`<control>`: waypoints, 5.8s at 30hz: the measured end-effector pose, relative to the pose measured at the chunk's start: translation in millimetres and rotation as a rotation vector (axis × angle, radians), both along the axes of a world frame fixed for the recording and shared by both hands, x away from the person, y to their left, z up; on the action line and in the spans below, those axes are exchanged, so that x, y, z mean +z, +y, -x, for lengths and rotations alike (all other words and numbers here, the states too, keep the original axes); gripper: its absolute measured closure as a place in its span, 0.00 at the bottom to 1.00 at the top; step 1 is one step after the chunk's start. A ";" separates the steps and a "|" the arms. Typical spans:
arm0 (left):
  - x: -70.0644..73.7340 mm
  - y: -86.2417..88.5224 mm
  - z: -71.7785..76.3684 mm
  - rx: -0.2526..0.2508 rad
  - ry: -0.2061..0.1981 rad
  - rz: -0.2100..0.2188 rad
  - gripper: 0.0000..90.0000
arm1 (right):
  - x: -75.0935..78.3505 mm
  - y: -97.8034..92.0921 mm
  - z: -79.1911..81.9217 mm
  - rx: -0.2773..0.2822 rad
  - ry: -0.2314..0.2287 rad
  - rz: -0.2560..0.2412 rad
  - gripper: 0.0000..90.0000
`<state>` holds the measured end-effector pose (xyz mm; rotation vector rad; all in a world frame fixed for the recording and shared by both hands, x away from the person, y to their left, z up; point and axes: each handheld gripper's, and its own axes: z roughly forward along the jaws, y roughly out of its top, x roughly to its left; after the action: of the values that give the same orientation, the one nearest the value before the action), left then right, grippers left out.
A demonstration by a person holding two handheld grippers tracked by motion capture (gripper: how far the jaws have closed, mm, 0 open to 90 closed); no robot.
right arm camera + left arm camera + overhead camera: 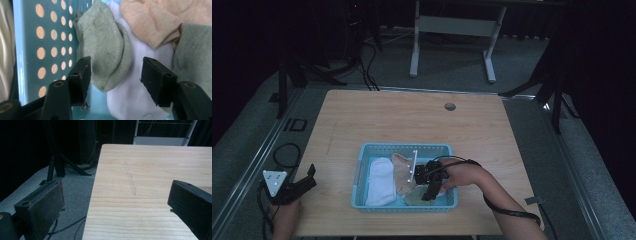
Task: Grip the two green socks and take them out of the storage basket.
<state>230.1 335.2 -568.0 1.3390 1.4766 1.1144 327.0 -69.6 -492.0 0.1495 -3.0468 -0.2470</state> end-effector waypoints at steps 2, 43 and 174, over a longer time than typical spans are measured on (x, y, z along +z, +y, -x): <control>0.0 0.1 0.0 0.000 0.001 0.000 0.00 | -1.7 0.5 0.3 0.002 -0.004 0.001 0.50; 0.1 -0.3 -0.1 0.003 0.003 -0.005 0.00 | 106.3 -33.9 2.3 -0.041 -0.161 -0.138 0.89; 0.2 -0.6 -0.3 0.000 0.008 -0.007 0.00 | 76.7 -86.8 -34.1 -0.250 -0.145 -0.147 0.67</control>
<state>230.4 334.6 -567.8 1.3498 1.4796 1.1162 361.2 -156.4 -415.3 -0.2161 -3.1865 -0.4986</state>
